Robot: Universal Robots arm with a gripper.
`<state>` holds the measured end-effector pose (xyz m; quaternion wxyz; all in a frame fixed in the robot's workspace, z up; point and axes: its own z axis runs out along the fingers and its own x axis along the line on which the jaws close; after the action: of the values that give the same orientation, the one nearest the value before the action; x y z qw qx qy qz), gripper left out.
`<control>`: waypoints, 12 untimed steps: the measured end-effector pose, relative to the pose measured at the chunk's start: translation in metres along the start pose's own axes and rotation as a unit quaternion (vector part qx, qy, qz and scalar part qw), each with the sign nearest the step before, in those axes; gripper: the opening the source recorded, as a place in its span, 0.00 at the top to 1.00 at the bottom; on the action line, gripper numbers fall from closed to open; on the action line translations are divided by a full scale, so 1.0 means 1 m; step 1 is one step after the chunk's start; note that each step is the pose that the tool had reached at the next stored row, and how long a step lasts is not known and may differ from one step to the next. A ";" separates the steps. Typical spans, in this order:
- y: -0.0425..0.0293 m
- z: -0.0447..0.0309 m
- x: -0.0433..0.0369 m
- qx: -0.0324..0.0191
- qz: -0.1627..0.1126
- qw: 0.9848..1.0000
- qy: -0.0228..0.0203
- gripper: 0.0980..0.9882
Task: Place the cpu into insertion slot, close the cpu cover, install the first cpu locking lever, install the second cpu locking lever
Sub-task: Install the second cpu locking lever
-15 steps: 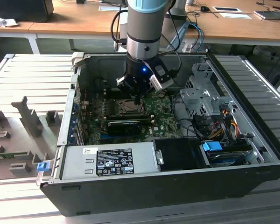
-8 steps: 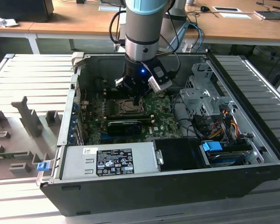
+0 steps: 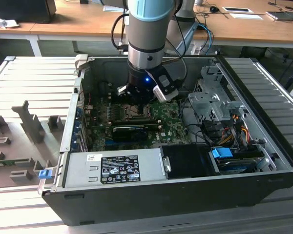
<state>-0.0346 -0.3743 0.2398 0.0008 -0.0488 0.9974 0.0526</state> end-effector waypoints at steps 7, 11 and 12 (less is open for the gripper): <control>-0.0016 0.0041 0.0185 -0.010 -0.002 1.000 -0.001 0.99; -0.0033 0.0178 0.0206 -0.015 -0.003 1.000 -0.001 0.99; -0.0036 0.0184 0.0216 -0.020 -0.004 1.000 -0.001 0.99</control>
<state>-0.0559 -0.3781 0.2210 0.0015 -0.0532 0.9960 0.0721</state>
